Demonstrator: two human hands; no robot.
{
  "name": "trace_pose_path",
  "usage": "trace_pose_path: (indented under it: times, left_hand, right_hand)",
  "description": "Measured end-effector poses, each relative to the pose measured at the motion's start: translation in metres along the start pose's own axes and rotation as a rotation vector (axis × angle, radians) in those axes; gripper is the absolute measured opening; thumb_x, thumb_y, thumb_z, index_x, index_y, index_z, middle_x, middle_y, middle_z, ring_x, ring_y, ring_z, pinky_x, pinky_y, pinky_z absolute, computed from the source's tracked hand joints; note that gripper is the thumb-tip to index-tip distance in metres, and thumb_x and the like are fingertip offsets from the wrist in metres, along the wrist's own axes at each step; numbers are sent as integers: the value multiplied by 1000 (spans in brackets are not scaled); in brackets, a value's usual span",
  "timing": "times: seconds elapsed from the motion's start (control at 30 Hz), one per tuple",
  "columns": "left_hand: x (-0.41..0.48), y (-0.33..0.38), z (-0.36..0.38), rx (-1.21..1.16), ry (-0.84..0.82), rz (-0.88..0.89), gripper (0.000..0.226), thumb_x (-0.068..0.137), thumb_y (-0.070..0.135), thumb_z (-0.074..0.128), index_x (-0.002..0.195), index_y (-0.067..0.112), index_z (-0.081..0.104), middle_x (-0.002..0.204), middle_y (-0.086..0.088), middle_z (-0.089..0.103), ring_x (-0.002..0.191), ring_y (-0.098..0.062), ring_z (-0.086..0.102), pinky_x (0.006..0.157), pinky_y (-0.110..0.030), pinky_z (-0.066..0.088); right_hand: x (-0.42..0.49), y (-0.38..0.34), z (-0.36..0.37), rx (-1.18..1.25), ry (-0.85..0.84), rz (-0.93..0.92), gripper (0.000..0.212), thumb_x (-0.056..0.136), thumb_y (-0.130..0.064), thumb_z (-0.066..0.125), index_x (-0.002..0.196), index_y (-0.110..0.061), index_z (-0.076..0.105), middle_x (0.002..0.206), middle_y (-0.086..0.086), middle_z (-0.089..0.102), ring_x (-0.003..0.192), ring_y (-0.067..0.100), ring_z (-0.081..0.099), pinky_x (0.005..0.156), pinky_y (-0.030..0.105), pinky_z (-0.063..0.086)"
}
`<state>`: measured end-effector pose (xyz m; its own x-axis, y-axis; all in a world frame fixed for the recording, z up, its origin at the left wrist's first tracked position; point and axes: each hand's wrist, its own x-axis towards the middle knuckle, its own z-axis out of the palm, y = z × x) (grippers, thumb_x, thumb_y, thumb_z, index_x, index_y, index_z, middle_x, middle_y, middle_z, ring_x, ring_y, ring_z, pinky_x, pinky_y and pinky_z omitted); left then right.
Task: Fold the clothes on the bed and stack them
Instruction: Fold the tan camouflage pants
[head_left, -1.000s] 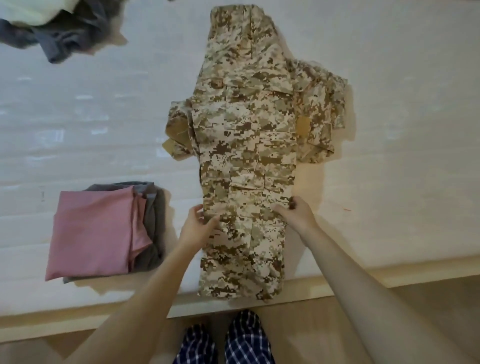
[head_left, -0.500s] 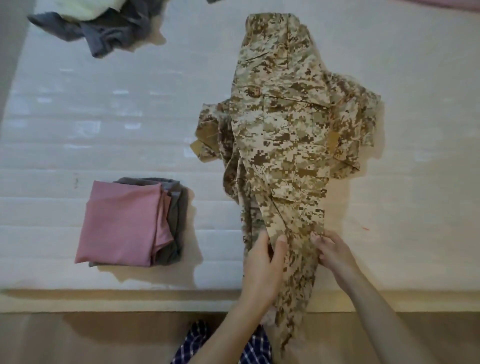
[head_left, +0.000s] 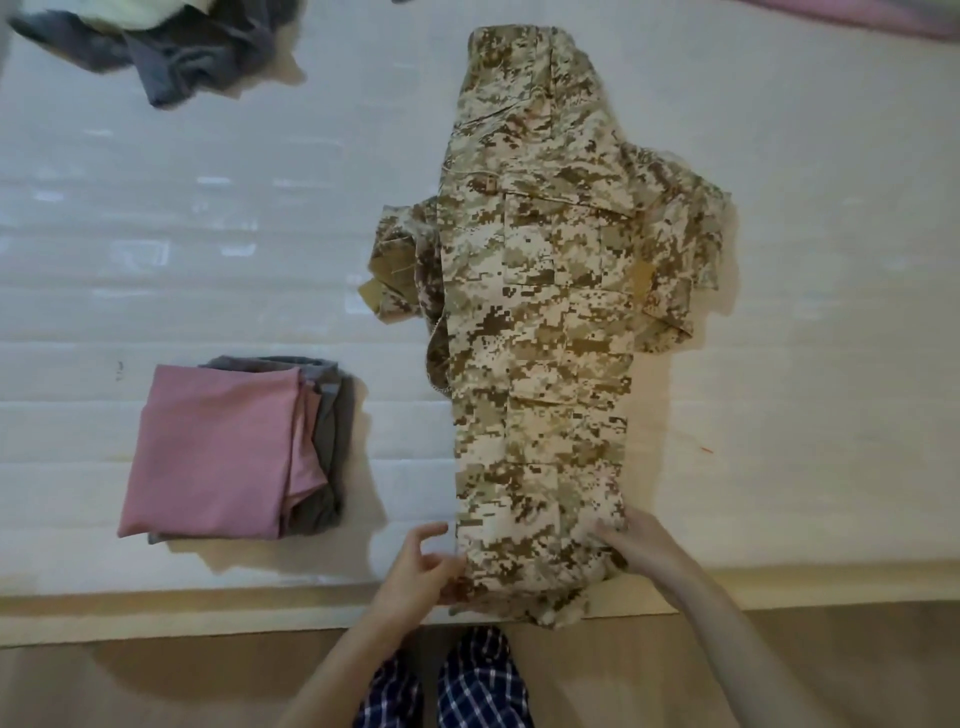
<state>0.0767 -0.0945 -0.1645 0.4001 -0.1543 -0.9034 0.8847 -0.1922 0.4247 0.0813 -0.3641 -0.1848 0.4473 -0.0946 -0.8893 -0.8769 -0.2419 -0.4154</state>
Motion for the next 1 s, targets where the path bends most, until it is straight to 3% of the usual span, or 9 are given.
trace_pose_path:
  times: [0.1, 0.2, 0.37, 0.47, 0.6, 0.7, 0.77, 0.83, 1.0]
  left_hand:
    - [11, -13, -13, 222, -206, -15, 30, 85, 23, 69, 111, 13, 59, 87, 6, 74, 83, -6, 68, 83, -26, 53]
    - [5, 6, -6, 283, -258, 27, 29, 81, 40, 69, 97, 17, 66, 84, 6, 75, 79, -11, 70, 74, -26, 55]
    - [-18, 78, 8, -278, -202, 29, 32, 85, 31, 62, 99, 2, 65, 89, -18, 73, 77, -28, 71, 65, -29, 56]
    - [-14, 156, 8, -255, -155, 160, 31, 87, 28, 60, 102, 0, 58, 79, -8, 73, 70, -18, 71, 59, -23, 56]
    - [1, 269, 0, -141, 30, 534, 22, 94, 31, 53, 100, 13, 63, 100, -1, 70, 102, -18, 63, 77, -31, 51]
    - [13, 307, -18, -159, 108, 621, 33, 95, 44, 47, 116, 20, 59, 110, 11, 65, 96, -5, 57, 76, -26, 42]
    - [28, 287, -28, -42, 217, 590, 38, 94, 44, 49, 118, 17, 57, 106, 7, 63, 99, -9, 60, 70, -23, 43]
    - [46, 230, -31, 171, 304, 525, 40, 93, 41, 53, 123, 14, 54, 114, -2, 60, 108, -20, 58, 83, -29, 46]
    - [57, 60, -3, 411, 354, 317, 43, 92, 25, 59, 130, 10, 46, 128, -7, 56, 112, -19, 54, 94, -31, 46]
  right_hand:
    - [3, 1, 6, -40, -58, 9, 80, 72, -47, 75, 140, -23, 41, 125, -5, 59, 108, 14, 57, 75, 22, 50]
    - [-13, -3, 8, -19, -130, 19, 89, 63, -53, 76, 140, -21, 42, 127, -4, 59, 112, 14, 58, 96, 34, 49]
    - [-58, -21, -7, 444, -150, -52, 65, 66, -33, 78, 124, -16, 56, 108, 7, 71, 100, 22, 68, 85, 41, 56]
    - [-67, -74, -23, 640, -148, -156, 47, 72, -20, 69, 115, -4, 59, 98, 14, 72, 86, 21, 69, 72, 32, 59]
    - [-51, -170, -53, 724, -96, -475, 23, 89, -18, 58, 109, -7, 56, 107, 6, 66, 93, 17, 67, 83, 34, 56]
    - [-25, -193, -70, 500, 165, -466, 14, 93, -19, 54, 107, -17, 53, 113, 3, 65, 94, 13, 66, 74, 27, 56]
    - [-8, -171, -69, 263, 310, -351, 6, 94, -15, 52, 97, -19, 55, 111, 6, 64, 90, 15, 63, 75, 28, 53]
    - [4, -127, -59, 147, 334, -197, 12, 93, -9, 50, 87, -16, 58, 107, 12, 63, 90, 21, 58, 73, 31, 48]
    - [12, -16, -21, -110, 89, 75, 36, 89, 1, 53, 124, -1, 50, 112, 21, 59, 87, 20, 52, 64, 23, 45]
